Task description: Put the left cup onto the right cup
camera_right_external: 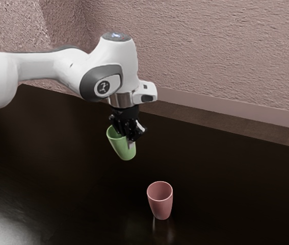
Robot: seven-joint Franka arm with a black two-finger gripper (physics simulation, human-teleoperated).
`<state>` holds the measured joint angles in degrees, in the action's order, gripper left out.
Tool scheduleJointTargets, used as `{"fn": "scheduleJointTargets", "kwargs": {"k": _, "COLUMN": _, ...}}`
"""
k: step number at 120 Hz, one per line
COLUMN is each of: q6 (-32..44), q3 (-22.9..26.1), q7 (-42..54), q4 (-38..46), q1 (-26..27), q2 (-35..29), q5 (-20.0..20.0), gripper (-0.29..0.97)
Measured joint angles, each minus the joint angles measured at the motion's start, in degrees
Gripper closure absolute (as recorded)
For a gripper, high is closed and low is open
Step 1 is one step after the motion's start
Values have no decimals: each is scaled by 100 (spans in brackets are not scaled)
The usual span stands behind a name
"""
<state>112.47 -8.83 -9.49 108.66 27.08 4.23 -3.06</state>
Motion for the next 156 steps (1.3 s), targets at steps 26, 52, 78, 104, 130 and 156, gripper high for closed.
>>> {"fn": "scheduleJointTargets", "kwargs": {"k": 26, "q6": -3, "q3": 296, "q7": -267, "q4": -30, "q1": -2, "q2": 32, "q5": 0, "gripper": 79}}
{"fn": "scheduleJointTargets", "kwargs": {"k": 52, "q6": -5, "q3": 561, "q7": -535, "q4": -90, "q1": -12, "q2": 78, "q5": 4, "gripper": 79}}
{"fn": "scheduleJointTargets", "kwargs": {"k": 78, "q6": -7, "q3": 790, "q7": -791, "q4": -127, "q1": -8, "q2": 122, "q5": 4, "gripper": 79}}
{"fn": "scheduleJointTargets", "kwargs": {"k": 104, "q6": -8, "q3": 1010, "q7": -1050, "q4": -172, "q1": 34, "q2": 147, "q5": 2, "gripper": 79}}
{"fn": "scheduleJointTargets", "kwargs": {"k": 130, "q6": -10, "q3": 1196, "q7": -1298, "q4": -278, "q1": 39, "q2": 251, "q5": -5, "gripper": 79}}
{"fn": "scheduleJointTargets", "kwargs": {"k": 156, "q6": -11, "q3": 1226, "q7": -1488, "q4": -382, "q1": 32, "q2": 346, "q5": -12, "gripper": 79}}
